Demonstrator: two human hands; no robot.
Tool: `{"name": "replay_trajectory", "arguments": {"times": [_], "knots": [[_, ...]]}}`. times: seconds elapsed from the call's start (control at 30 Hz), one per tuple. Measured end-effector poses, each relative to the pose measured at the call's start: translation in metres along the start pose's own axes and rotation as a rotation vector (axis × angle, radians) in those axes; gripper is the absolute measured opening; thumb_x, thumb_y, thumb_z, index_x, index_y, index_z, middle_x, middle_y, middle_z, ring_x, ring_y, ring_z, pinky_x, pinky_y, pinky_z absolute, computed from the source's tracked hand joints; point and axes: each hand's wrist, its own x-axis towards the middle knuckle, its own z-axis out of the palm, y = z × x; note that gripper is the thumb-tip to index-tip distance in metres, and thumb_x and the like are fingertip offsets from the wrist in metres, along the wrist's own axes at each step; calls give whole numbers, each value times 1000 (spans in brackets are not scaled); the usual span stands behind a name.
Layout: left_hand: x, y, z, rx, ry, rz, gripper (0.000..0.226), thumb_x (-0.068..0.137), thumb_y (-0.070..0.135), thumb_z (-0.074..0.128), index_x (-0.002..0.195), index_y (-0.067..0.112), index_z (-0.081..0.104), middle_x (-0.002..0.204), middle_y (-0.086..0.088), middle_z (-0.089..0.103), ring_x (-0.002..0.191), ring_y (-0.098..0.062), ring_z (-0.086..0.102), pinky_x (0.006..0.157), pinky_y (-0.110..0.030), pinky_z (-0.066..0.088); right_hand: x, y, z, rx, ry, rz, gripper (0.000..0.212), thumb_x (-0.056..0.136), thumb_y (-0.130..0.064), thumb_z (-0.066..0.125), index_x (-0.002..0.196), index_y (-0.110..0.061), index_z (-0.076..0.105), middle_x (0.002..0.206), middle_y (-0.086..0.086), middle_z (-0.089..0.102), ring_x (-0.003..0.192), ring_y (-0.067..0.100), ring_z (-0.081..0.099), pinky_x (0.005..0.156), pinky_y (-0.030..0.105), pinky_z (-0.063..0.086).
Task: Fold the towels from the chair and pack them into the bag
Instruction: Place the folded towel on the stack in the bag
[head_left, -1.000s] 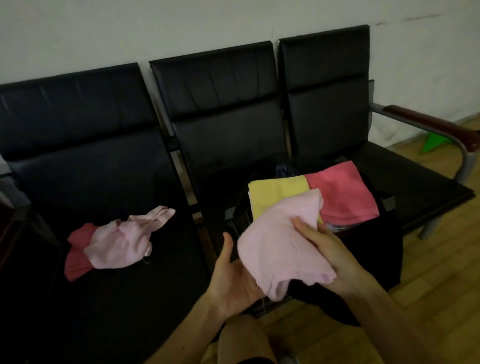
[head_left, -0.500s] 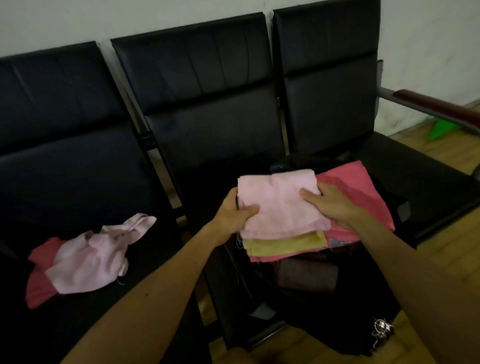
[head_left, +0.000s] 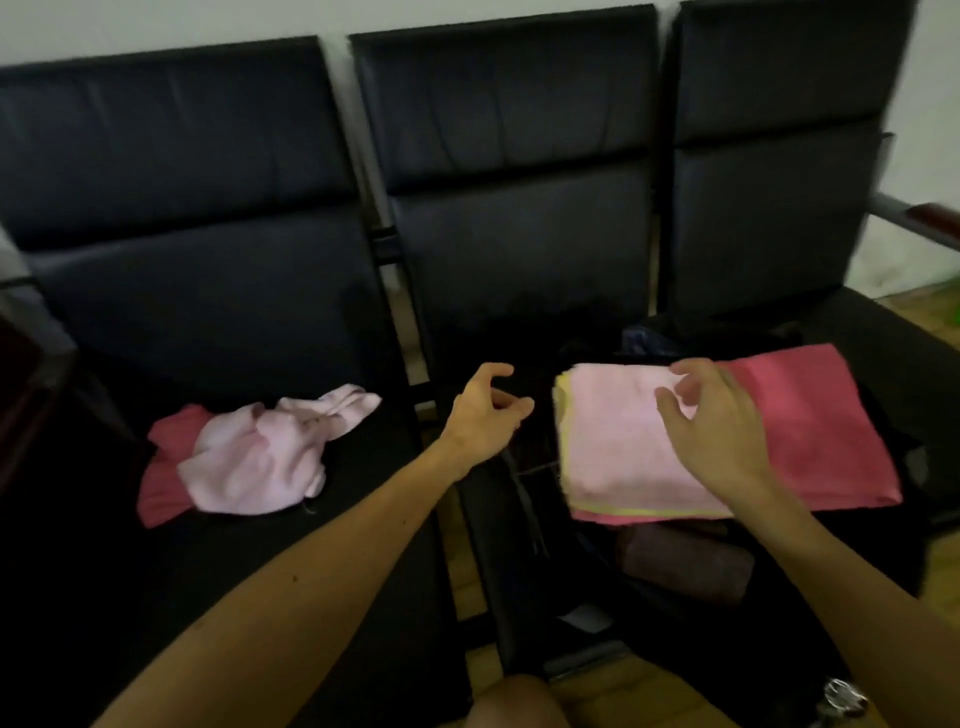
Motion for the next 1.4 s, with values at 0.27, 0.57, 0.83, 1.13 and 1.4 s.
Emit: {"name": "replay_trajectory", "arguments": {"times": [0.27,0.57,0.83,1.13,1.4], "knots": [[-70,-109,-159,111,237,-99,11,93,24,68,100,16,67,82,-6,71,70,-16,69,61,-25,57,-98,-157,160,181,-479,-214,15,89,-21,70,102,-21,65,87,-11,63,77,3,59,65,7,36],[-40,-236,-211,412,270,-314,20,92,21,69,111,16,70,110,-3,70,98,-17,66,87,-32,55,-121,-220,341,83,-892,252,29,93,-23,66,122,-20,62,121,1,65,109,16,62,89,29,50],[-15,-280,-206,641,256,-241,24,96,24,62,117,12,58,114,-6,60,104,-23,59,79,-31,50,-110,-222,414,61,-823,308,22,90,-39,67,106,-23,67,105,-2,70,93,18,67,84,40,57],[-39,-277,-198,562,206,-126,19,103,22,48,110,10,61,107,-7,61,97,-22,56,85,-35,49,-121,-221,377,83,-855,195,17,93,-37,57,88,-22,61,88,-3,65,79,16,63,70,35,52],[-102,-158,-241,450,381,125,14,97,16,54,89,8,63,85,-3,61,78,-18,56,73,-36,47,-106,-268,227,-229,-682,-397,20,98,-37,51,105,-27,67,102,-4,69,92,16,65,77,33,50]]}}
